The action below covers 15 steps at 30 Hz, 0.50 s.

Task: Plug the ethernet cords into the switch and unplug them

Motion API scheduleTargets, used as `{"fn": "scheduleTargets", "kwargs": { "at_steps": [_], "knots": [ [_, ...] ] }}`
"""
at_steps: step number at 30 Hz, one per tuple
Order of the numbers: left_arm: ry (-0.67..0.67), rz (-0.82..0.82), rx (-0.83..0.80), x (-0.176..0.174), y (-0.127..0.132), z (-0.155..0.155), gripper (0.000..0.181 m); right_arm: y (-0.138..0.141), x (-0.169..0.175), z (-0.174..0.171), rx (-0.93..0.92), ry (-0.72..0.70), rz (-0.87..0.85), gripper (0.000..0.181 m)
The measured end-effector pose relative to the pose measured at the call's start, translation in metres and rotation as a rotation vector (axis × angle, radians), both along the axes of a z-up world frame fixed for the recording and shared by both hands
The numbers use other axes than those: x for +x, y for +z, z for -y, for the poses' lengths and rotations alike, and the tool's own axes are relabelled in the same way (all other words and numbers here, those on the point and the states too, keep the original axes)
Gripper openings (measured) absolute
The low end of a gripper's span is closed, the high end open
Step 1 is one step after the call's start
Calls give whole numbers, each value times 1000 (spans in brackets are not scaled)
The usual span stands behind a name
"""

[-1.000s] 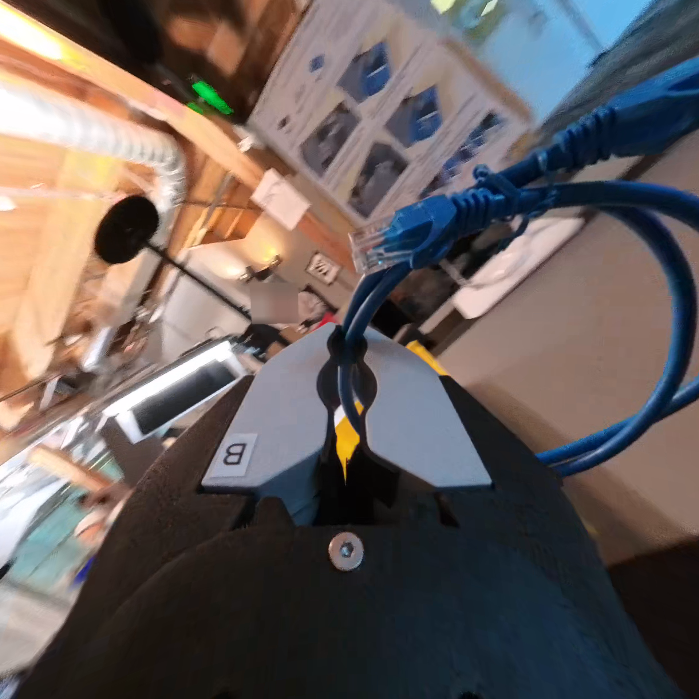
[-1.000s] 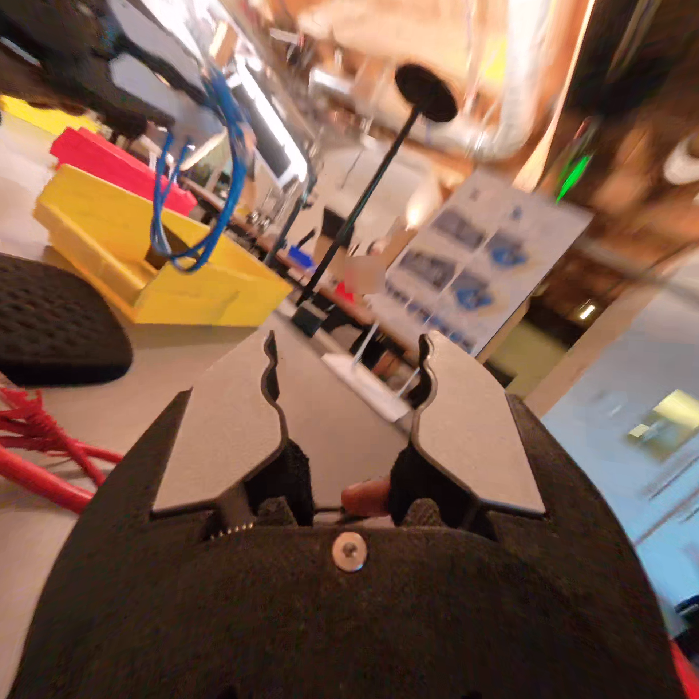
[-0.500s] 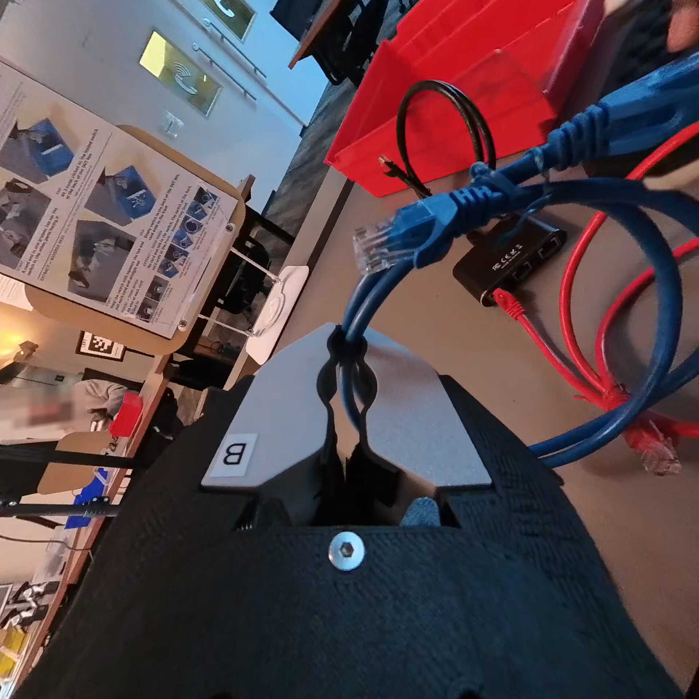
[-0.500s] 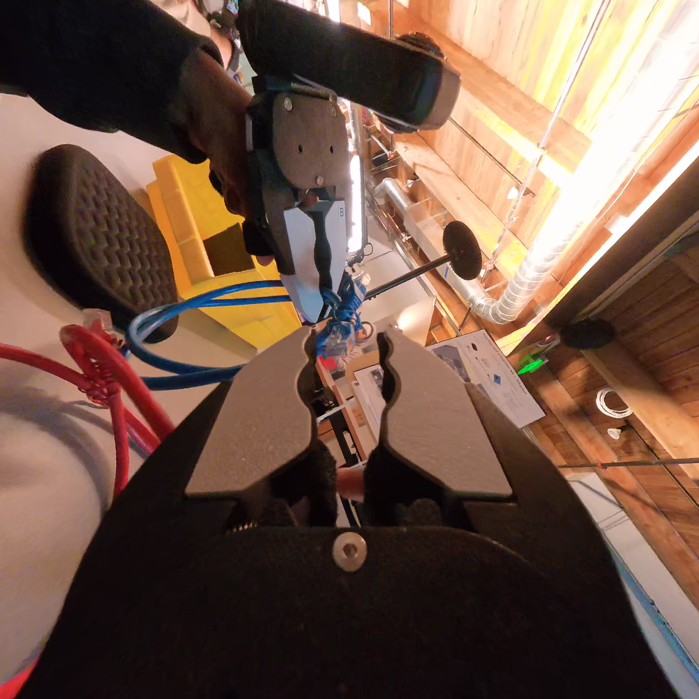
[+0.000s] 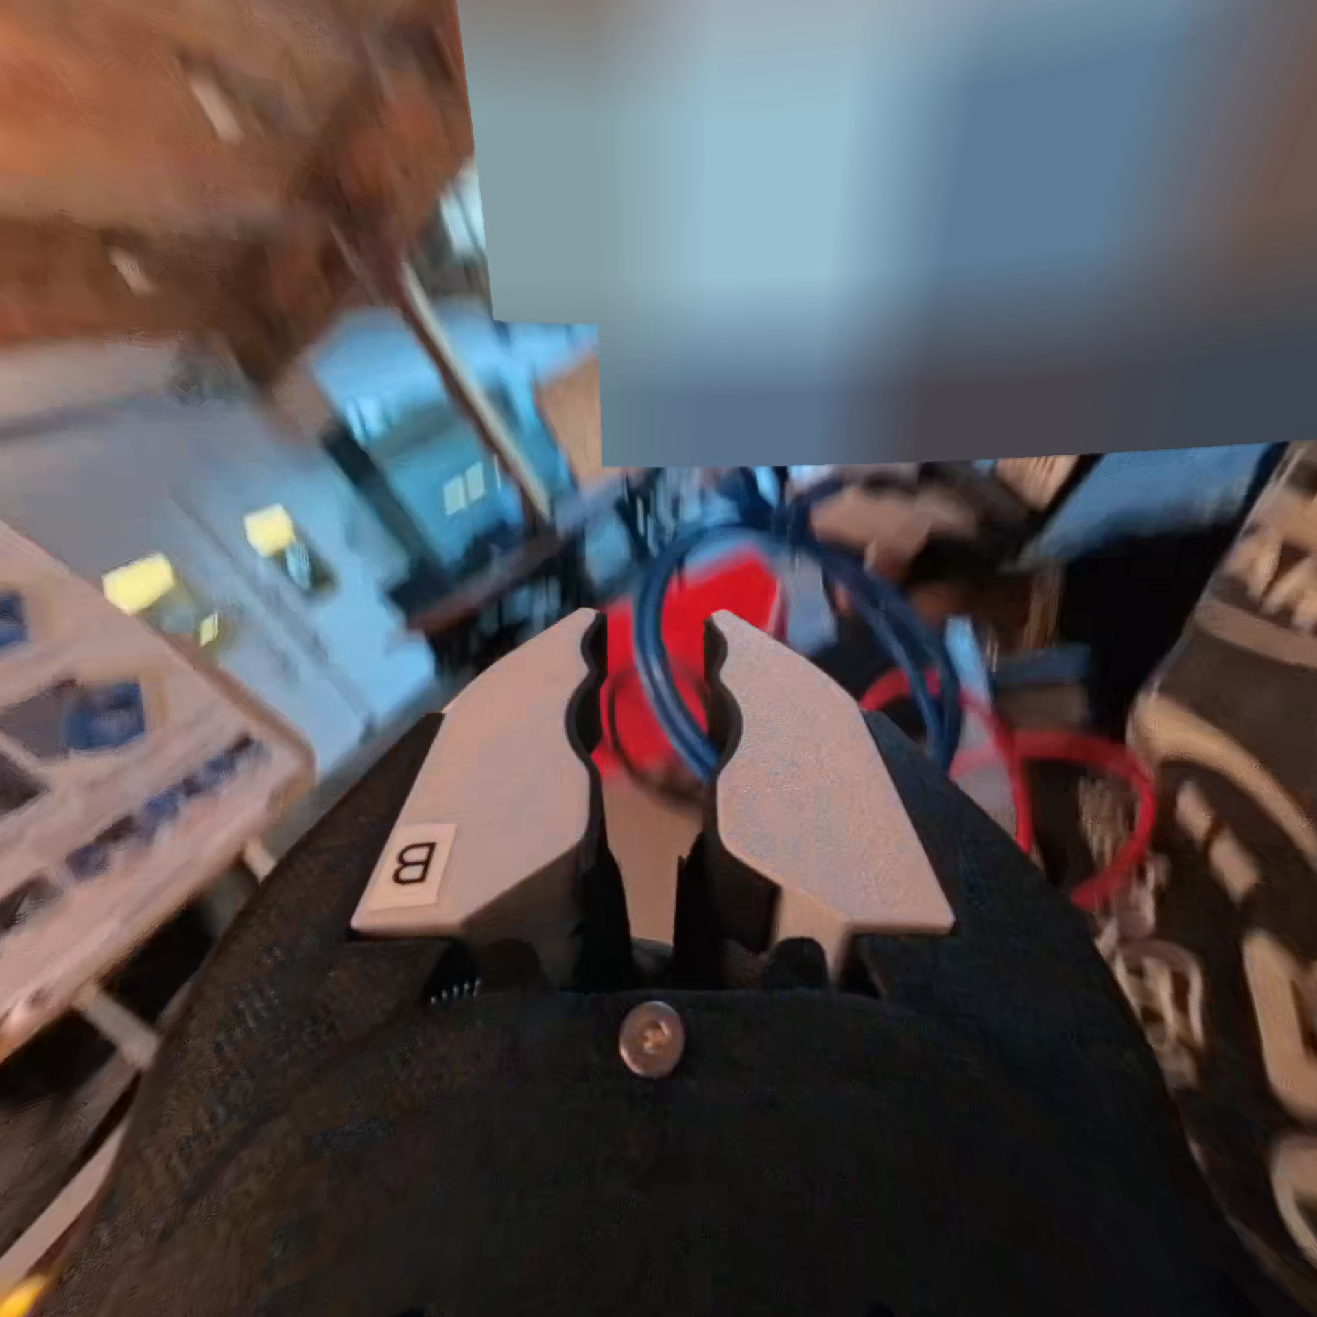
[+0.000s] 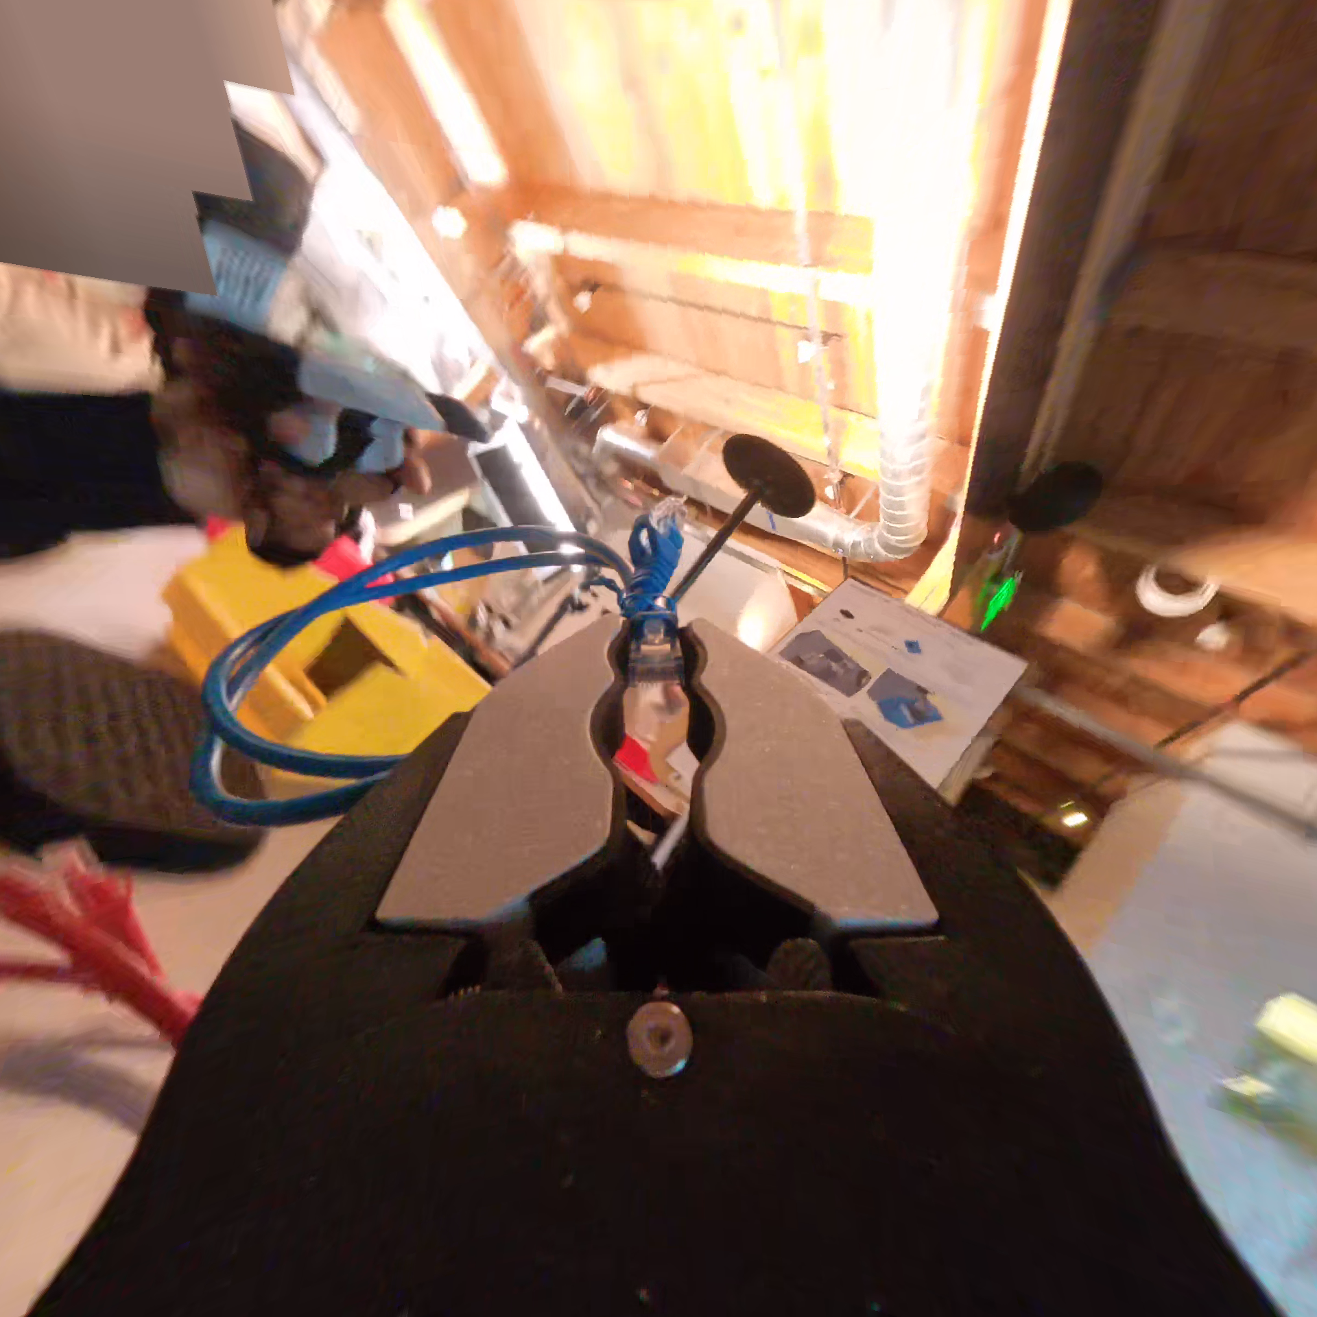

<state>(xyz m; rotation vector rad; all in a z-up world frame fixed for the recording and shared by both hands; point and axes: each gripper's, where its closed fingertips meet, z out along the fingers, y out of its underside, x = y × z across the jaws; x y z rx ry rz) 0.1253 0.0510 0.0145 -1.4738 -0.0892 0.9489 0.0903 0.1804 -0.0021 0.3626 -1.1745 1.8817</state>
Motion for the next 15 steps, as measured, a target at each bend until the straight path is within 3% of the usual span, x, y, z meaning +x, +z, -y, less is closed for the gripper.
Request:
{"fn": "scheduleTargets", "kwargs": {
  "at_steps": [2, 3, 5, 7, 9, 12, 15],
  "knots": [
    [-104, -89, 388, 12, 41, 39, 25, 12, -11, -16, -120, 138, 170, 12],
    [-137, -81, 550, 9, 49, 58, 25, 15, -16, -23, -178, 224, 263, 11],
    [-163, 15, 716, -14, 38, 74, 25, 17, -22, -27, -268, 414, 449, 11],
    [-138, 174, 693, -48, 6, 52, 27, 12, -23, -18, -293, 554, 594, 12],
    [-132, 298, 550, -66, -28, 5, 31, 1, -17, 1, -247, 649, 701, 12],
    [-220, 336, 367, -56, -51, -59, 38, -10, -4, 23, -171, 756, 829, 11],
    [-294, 306, 297, -39, -60, -92, 37, -21, 8, 38, -90, 806, 898, 11]
  ]
}}
